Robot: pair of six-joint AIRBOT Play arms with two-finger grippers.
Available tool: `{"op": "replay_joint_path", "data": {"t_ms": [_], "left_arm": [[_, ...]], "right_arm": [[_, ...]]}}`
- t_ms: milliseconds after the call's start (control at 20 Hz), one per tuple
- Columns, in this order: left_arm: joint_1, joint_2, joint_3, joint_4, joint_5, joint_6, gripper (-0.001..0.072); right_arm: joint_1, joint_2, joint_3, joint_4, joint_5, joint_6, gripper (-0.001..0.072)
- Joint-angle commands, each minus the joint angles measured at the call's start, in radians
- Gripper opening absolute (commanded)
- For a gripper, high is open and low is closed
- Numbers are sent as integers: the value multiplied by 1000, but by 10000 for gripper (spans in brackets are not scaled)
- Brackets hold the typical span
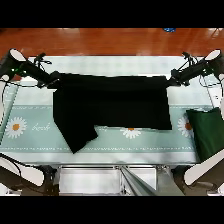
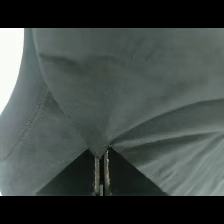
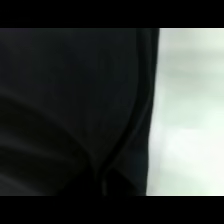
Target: Fold the shirts.
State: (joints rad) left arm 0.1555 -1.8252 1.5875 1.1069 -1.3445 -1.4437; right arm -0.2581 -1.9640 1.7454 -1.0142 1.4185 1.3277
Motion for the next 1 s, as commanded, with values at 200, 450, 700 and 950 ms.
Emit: {"op": "replay_joint_path", "data": {"t_ms": [200, 450, 700, 950], "left_arm": [[-9, -13, 23, 56, -143, -54, 509], [128, 150, -76, 84, -219, -50, 509], [325, 494, -578, 53, -9, 9, 509], [551, 747, -979, -151, 62, 135, 509]], "right_arm": [[-22, 19, 2, -7, 58, 44, 414], [-135, 212, -84, -89, 20, 61, 413], [-206, 554, -628, -56, -232, -4, 414], [-216, 845, -1040, 144, -360, -86, 413]]}}
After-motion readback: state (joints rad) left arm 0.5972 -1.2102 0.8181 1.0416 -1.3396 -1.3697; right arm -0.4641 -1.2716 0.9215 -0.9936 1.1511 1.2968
